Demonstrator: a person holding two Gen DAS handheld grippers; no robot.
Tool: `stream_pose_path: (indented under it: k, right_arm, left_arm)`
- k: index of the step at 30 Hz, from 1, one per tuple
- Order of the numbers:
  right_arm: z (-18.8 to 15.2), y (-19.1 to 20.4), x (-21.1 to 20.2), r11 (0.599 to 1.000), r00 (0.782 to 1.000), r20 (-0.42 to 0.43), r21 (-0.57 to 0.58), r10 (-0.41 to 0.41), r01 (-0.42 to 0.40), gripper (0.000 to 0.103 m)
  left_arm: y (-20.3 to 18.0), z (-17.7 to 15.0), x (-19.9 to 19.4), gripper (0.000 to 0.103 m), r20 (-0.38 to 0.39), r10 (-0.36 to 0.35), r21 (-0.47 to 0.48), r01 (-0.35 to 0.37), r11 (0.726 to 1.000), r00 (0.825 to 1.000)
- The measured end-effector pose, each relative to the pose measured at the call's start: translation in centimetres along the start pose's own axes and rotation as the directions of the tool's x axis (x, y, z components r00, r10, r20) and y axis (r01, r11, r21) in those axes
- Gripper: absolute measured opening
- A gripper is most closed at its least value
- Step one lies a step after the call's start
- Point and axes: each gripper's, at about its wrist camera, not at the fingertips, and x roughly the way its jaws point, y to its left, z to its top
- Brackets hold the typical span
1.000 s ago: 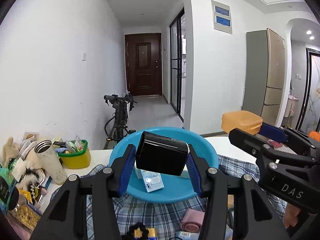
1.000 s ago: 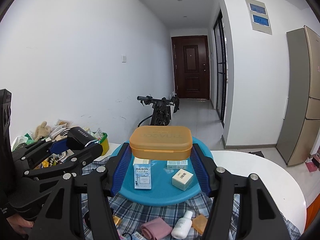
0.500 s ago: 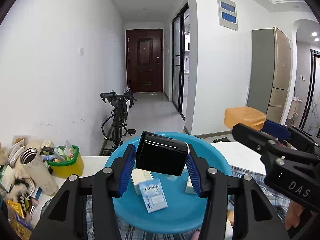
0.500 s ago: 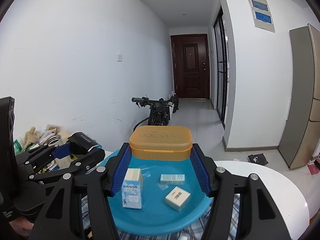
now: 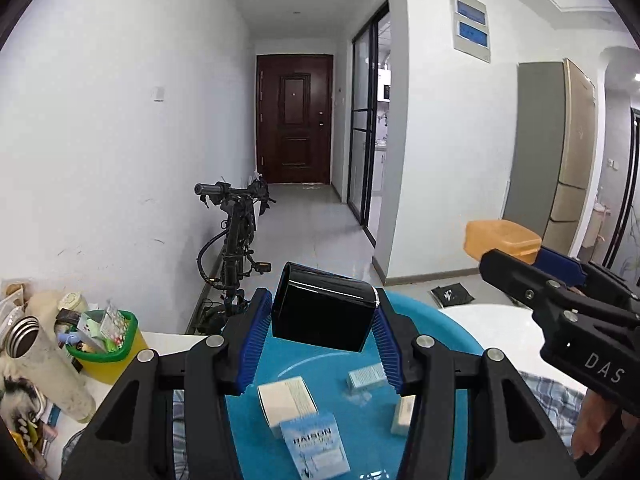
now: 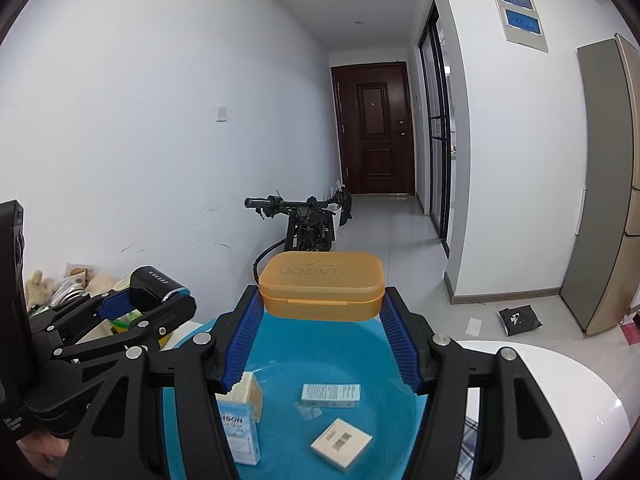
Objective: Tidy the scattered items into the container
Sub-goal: 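Lower the black case and amber case together into the basin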
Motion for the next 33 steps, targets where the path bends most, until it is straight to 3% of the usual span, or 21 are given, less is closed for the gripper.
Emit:
stream_pose_path:
  k: [7, 14, 19, 28, 33]
  right_arm:
    - [-0.7, -0.8, 1.9, 1.0, 0.999, -0.036, 0.017, 0.004, -0.003, 0.059]
    - [-0.8, -1.0, 2.6, 1.0, 0.999, -0.051, 0.011, 0.002, -0.002, 0.059]
    - [-1.3, -1.0, 4.0, 1.0, 0.996, -0.094, 0.003, -0.001, 0.002, 0.059]
    - [-3.2, -1.4, 7.8, 1.0, 0.972, -0.234, 0.011, 0.023, -0.021, 0.059]
    - [-4.5, -1.6, 9.8, 0.999, 0.948, -0.316, 0.018, 0.044, -0.04, 0.059]
  left_arm:
    - [2.0, -1.4, 2.7, 0.052, -0.049, 0.004, -0.042, -0.007, 0.999, 0.999]
    - [2.4, -1.4, 2.7, 0.052, -0.038, 0.027, -0.032, -0.028, 0.999, 0.999]
    - [2.4, -1.9, 4.0, 0.052, -0.089, 0.018, -0.023, -0.02, 1.0, 0.996]
    - [3.4, -3.3, 7.7, 0.052, -0.219, -0.007, -0.063, -0.006, 0.998, 0.976]
    - [3.5, -4.1, 9.2, 0.052, -0.29, -0.024, -0.063, 0.006, 0.998, 0.957]
